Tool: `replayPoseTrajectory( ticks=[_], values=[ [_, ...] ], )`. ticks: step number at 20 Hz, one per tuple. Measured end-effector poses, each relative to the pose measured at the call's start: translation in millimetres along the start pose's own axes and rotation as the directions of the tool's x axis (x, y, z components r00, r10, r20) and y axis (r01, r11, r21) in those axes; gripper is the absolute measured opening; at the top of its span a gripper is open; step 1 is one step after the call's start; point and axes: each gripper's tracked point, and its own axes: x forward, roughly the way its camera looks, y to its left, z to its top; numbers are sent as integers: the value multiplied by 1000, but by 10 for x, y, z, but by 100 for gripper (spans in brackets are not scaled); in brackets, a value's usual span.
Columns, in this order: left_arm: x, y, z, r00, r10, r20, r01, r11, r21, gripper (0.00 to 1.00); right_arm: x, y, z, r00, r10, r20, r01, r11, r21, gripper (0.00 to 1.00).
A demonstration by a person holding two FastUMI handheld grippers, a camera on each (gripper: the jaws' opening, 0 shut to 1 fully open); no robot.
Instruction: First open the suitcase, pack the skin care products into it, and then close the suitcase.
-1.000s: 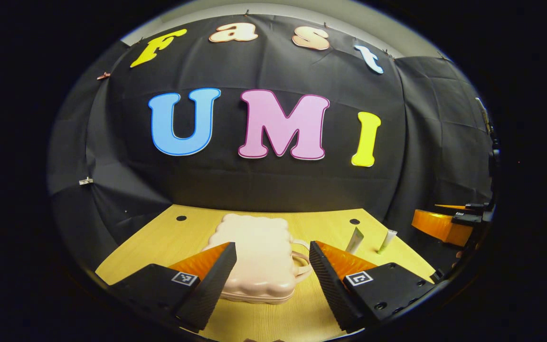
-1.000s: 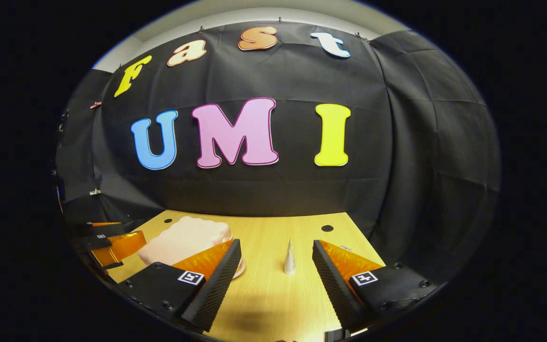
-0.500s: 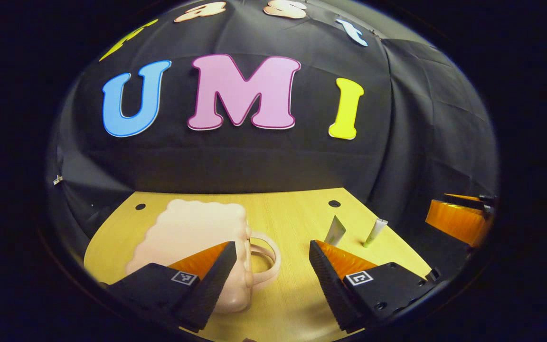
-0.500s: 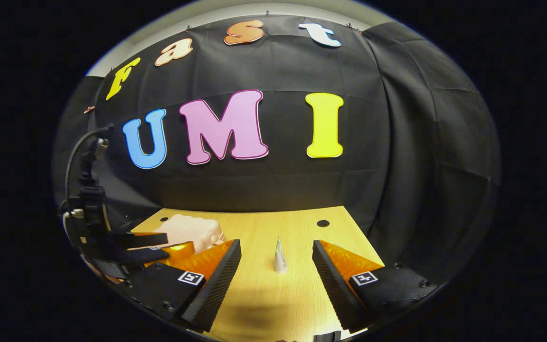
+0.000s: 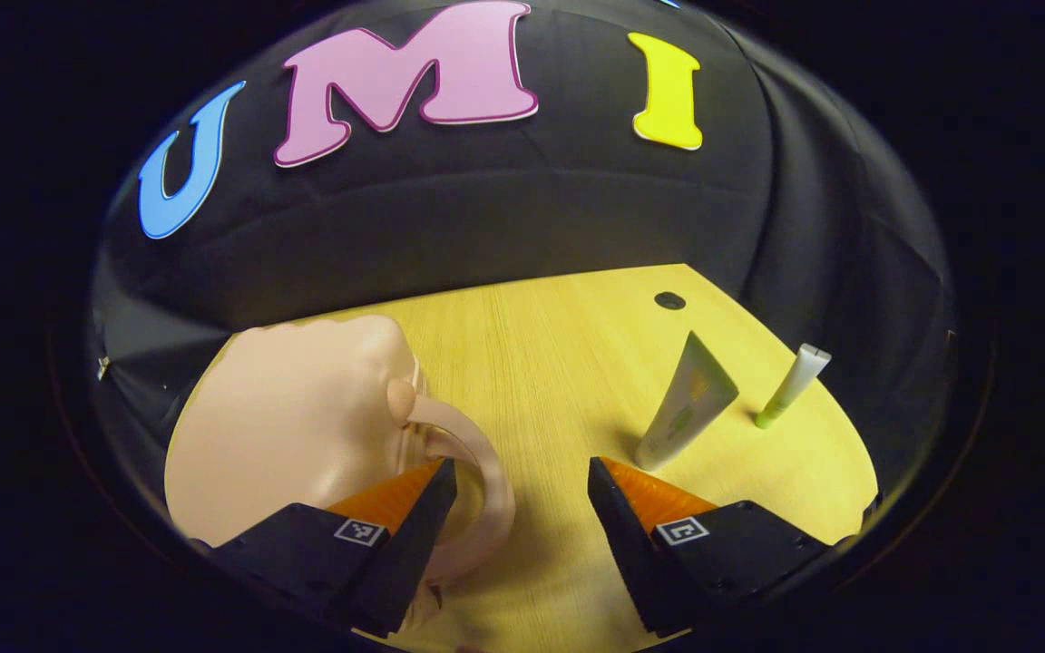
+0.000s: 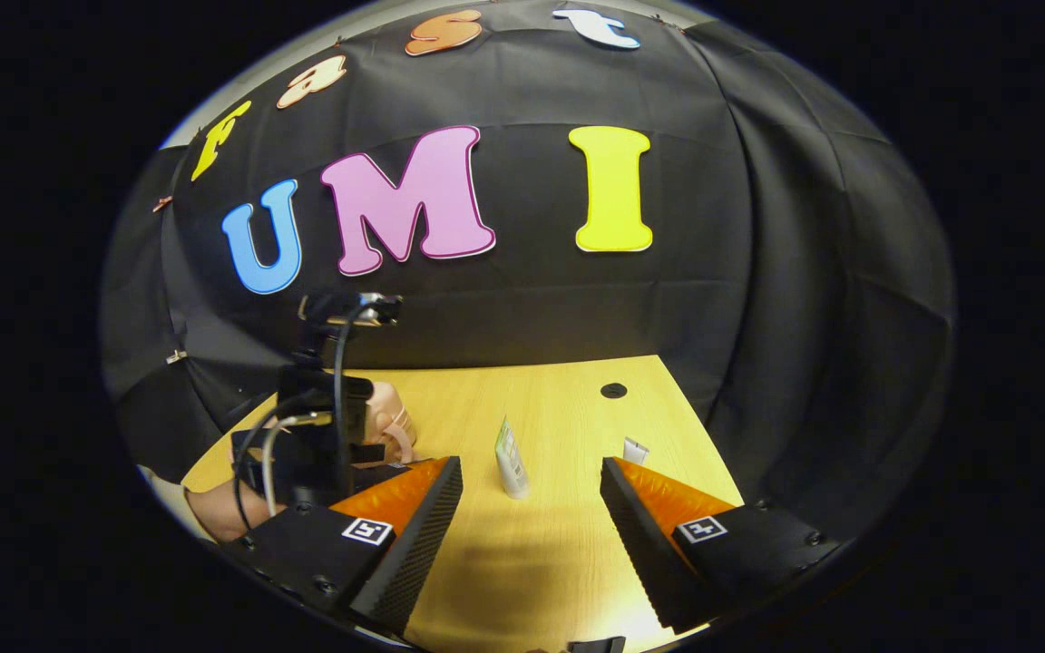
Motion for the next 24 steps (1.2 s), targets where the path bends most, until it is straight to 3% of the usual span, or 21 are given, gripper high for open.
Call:
replayPoseTrajectory(
  ticks=[1,3,4,5,6,7,8,11,16,21,24],
  values=[
    [94,35,-23,1000,27,-15,-27,1000,7,92,19,-9,-1,1000,3,-5,-3,1000,6,97],
    [264,101,-109,996,72,-55,-72,997,12,76,25,0,-61,999,12,-37,-11,1000,25,97],
    [315,139,-176,993,93,-79,-93,996,11,59,46,-1,-67,999,16,-48,-14,999,34,97],
    [357,169,-237,988,104,-112,-104,995,5,52,70,2,-69,999,19,-50,-17,999,38,97],
    [337,217,-281,984,121,-128,-122,992,-2,38,86,3,-72,998,20,-52,-19,999,35,97],
    [345,201,-285,986,103,-131,-106,994,-21,34,101,9,-89,998,24,-57,-22,999,30,97],
    [340,165,-259,989,77,-129,-79,997,-8,23,97,28,-102,998,30,-62,-28,999,30,97],
    [166,191,-32,992,62,-110,-56,997,51,14,130,148,-90,996,59,-68,-57,998,28,97],
    [-371,483,727,1000,-20,-5,19,986,-167,12,127,350,-96,994,90,-67,-89,996,12,97],
    [-1124,1855,1601,982,81,173,-46,979,-196,12,192,515,-62,993,103,-57,-103,995,-8,98],
    [-1322,2893,1599,963,177,201,-140,972,-187,12,239,550,-51,994,88,-58,-90,996,-16,97]
  ],
)
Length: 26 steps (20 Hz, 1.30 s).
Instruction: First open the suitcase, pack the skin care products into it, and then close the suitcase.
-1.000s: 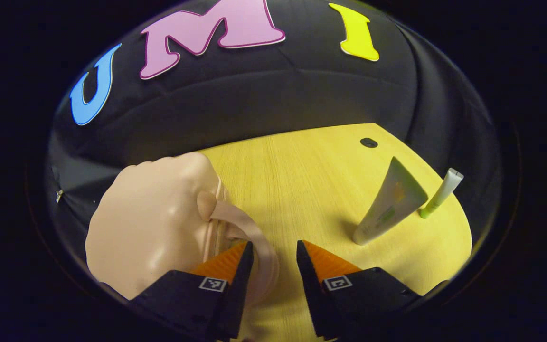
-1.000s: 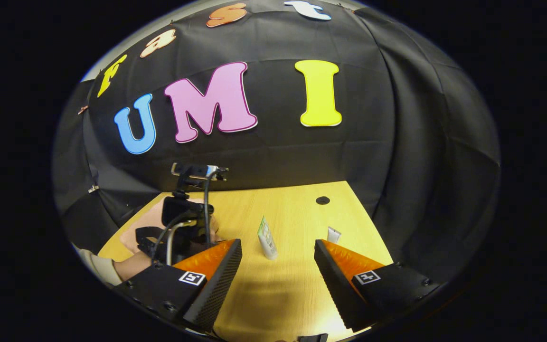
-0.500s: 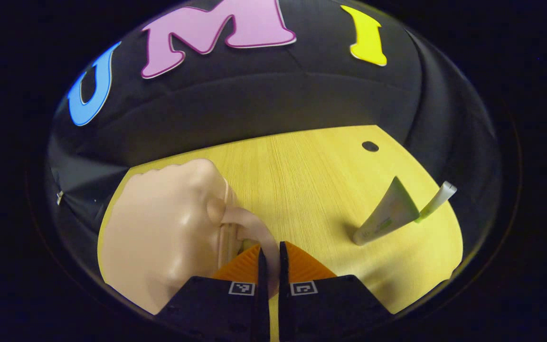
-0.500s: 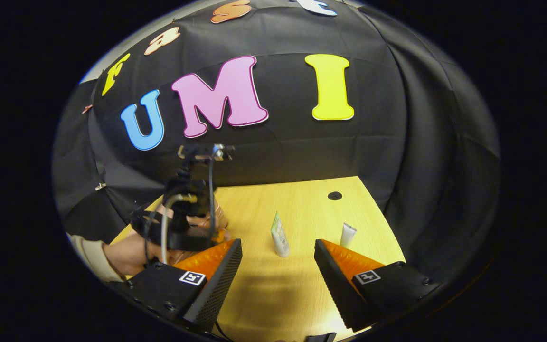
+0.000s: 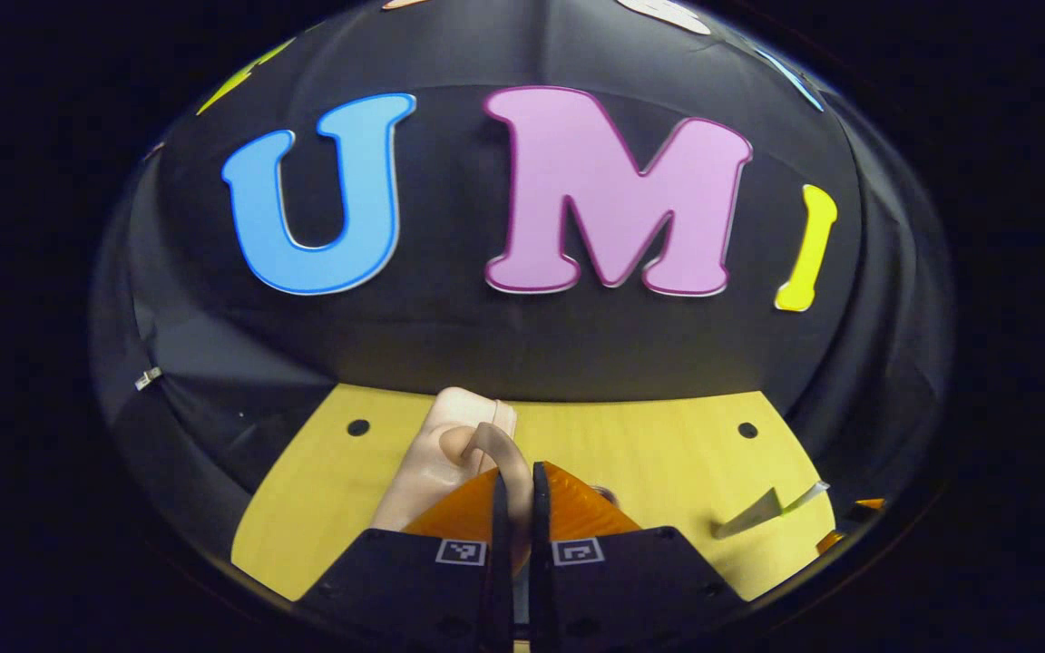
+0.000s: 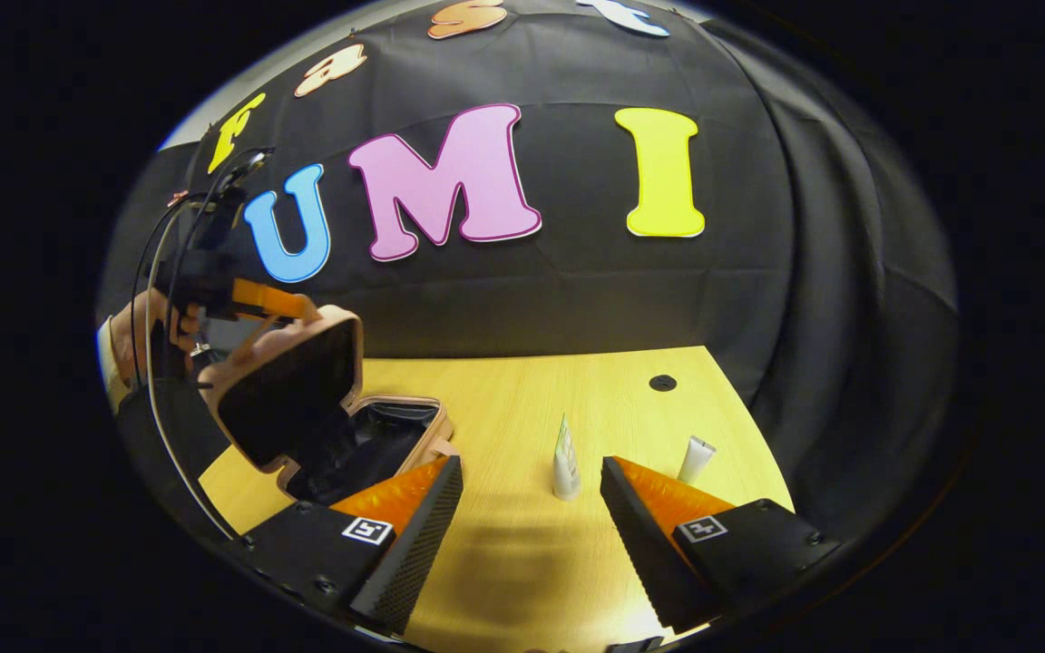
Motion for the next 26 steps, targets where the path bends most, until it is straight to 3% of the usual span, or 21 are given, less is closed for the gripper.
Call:
replayPoseTrajectory(
  ticks=[2,3,5,8,12,15,17,19,20,23,24,26],
  values=[
    [52,774,55,994,105,23,-106,993,57,12,32,28,-15,1000,-15,0,15,1000,2,97],
    [119,1160,42,988,153,28,-154,986,65,15,52,36,-26,1000,-26,-2,26,1000,-1,97],
    [335,1919,-82,975,220,34,-222,974,46,11,72,26,-55,999,-51,-7,51,999,-6,97],
    [661,2700,-661,981,193,-27,-194,980,-34,11,106,-7,-147,995,-92,-24,92,996,2,97],
    [1179,3297,-1521,976,152,-156,-185,955,-231,11,209,-194,-347,982,-182,-48,180,983,-44,97],
    [1474,3407,-1952,963,123,-238,-180,955,-235,11,251,-185,-380,975,-218,-36,219,976,18,98],
    [1502,3443,-2052,952,175,-250,-222,960,-173,7,219,-162,-411,973,-228,-19,228,974,-8,98],
    [1426,3543,-2008,933,270,-237,-297,951,-86,26,205,-194,-460,971,-239,-18,238,970,-38,98],
    [1422,3567,-1960,932,297,-206,-316,947,-64,29,181,-224,-458,969,-247,-14,246,969,-38,98],
    [1047,3449,-1538,932,361,-46,-362,932,-18,100,138,-332,-412,962,-273,-5,273,962,-22,97],
    [824,3295,-1356,933,360,19,-360,933,-7,95,127,-370,-402,960,-279,-8,279,960,-16,97],
    [468,2898,-1114,936,340,94,-341,940,-9,96,94,-451,-331,957,-291,-11,291,957,4,97]
  ],
)
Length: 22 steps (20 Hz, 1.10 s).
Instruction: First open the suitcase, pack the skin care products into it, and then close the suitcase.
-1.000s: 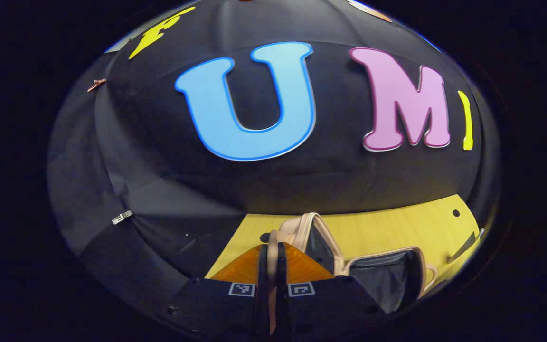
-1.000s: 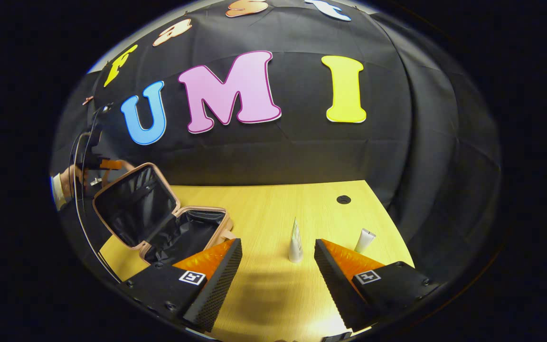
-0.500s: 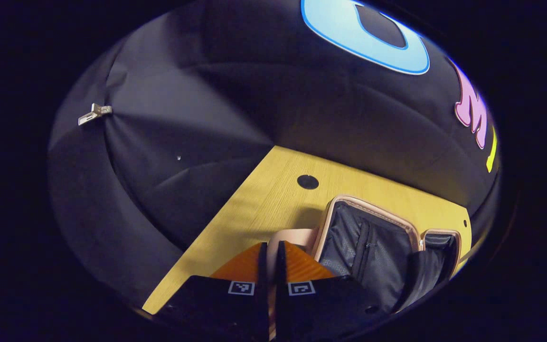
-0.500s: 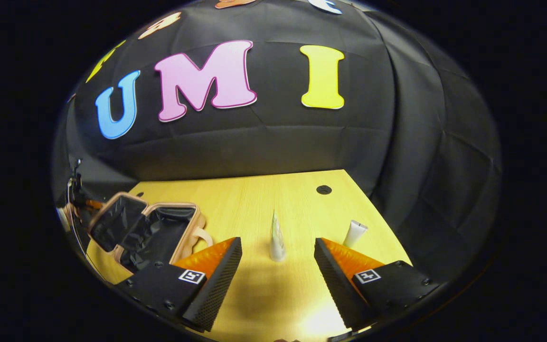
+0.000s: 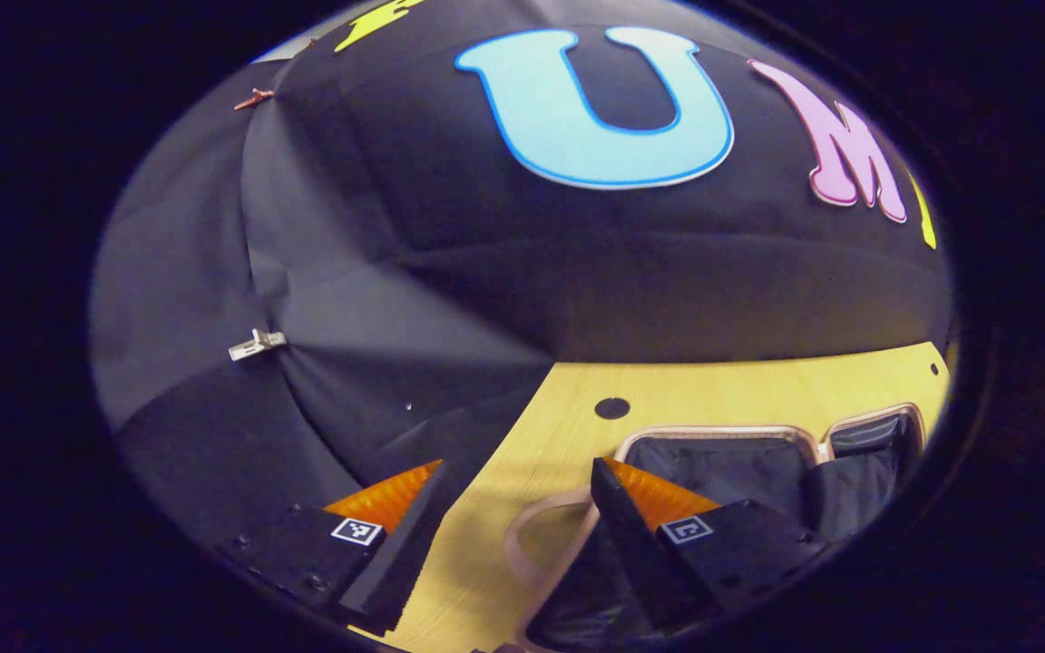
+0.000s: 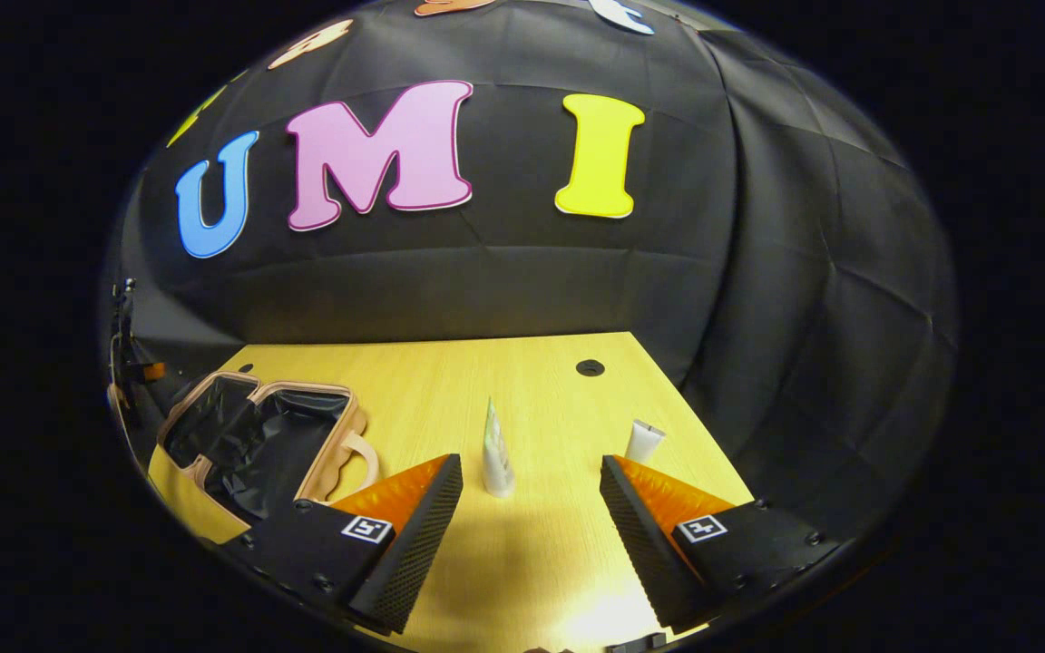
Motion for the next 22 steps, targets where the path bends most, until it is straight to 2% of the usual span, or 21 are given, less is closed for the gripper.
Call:
replayPoseTrajectory(
  ticks=[3,5,9,11,14,17,18,20,22],
  values=[
    [-808,-594,399,993,-88,84,90,996,-10,97,62,-107,164,1000,-18,14,18,1000,22,97],
    [-1271,-1125,458,982,-149,119,152,988,-19,97,86,-213,206,999,-25,23,24,999,36,97],
    [-2021,-2486,438,938,-316,144,331,939,-92,97,58,-469,217,999,-37,32,35,997,65,97],
    [-2297,-3168,396,906,-396,150,414,902,-119,97,66,-589,214,999,-37,35,34,996,79,97],
    [-2647,-4109,239,843,-525,117,535,841,-81,98,121,-748,184,999,-35,39,32,996,84,97],
    [-2886,-4909,26,755,-650,85,654,755,-43,98,205,-922,100,998,-44,36,40,994,99,98],
    [-2950,-5118,-105,728,-682,70,685,728,-33,98,233,-966,52,999,-45,29,41,993,110,98],
    [-2970,-5449,-337,703,-711,33,712,701,-40,98,311,-1037,-78,999,-43,11,41,991,131,100],
    [-2911,-5789,-613,668,-744,-6,743,667,-45,98,429,-1079,-188,999,-37,-1,36,990,138,97]
  ],
)
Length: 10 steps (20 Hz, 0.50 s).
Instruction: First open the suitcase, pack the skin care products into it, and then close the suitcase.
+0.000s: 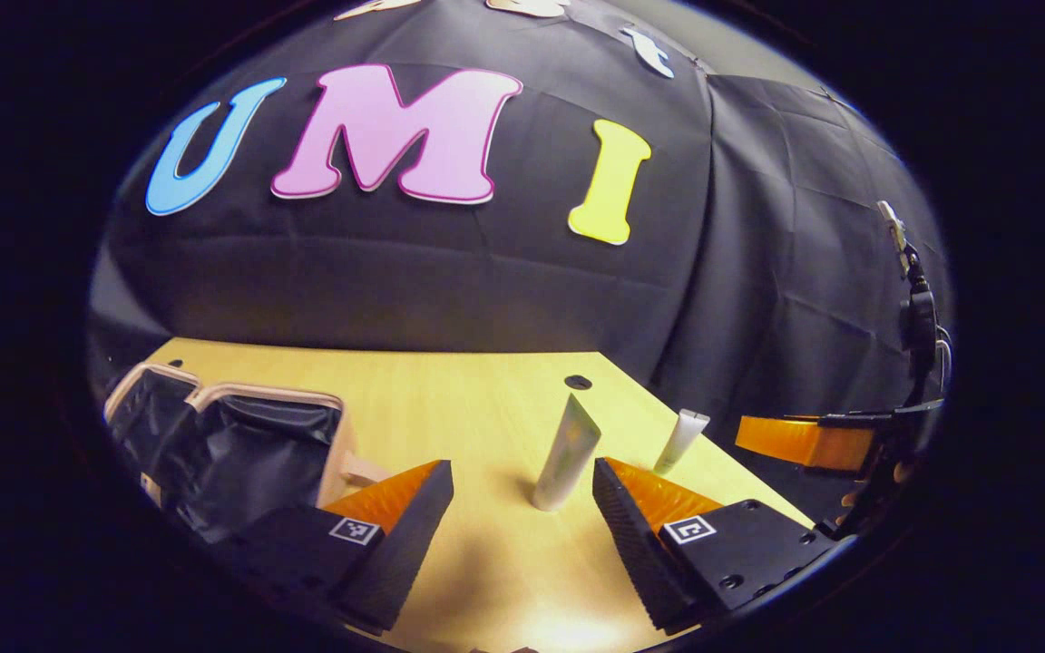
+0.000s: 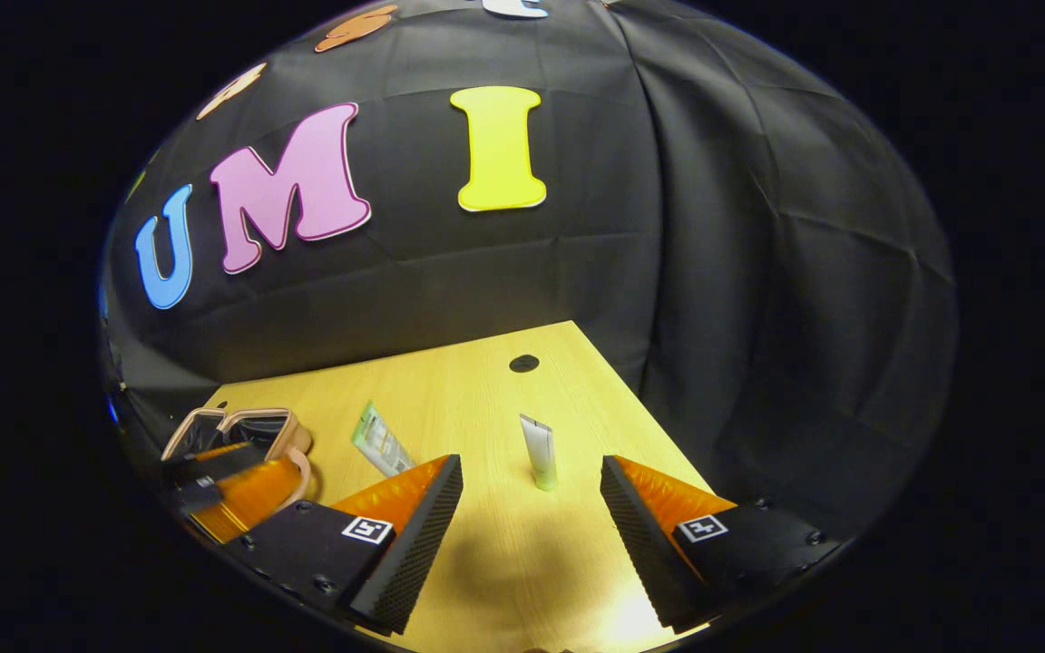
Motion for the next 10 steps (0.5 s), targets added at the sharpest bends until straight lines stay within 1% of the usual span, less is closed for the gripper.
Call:
replayPoseTrajectory(
  ticks=[1,2,4,6,8,10],
  values=[
    [165,-47,-130,1000,-13,-19,14,1000,15,98,68,-18,-55,1000,4,-4,-4,1000,-2,100],
    [253,-84,-167,999,-25,-30,26,999,33,97,142,-21,-95,1000,7,-4,-7,1000,-3,98],
    [524,-132,-262,999,-33,-35,35,998,56,97,329,-45,-166,1000,0,-8,0,1000,3,98],
    [836,-180,-315,999,-39,-28,40,997,59,97,517,-41,-220,1000,1,-6,-1,1000,22,98],
    [1084,-195,-379,999,-16,-37,19,997,69,96,709,-61,-311,1000,-5,-17,6,999,32,97],
    [1273,-204,-427,998,15,-53,-12,999,49,97,899,-113,-373,999,-28,-26,29,999,45,98]
  ],
)
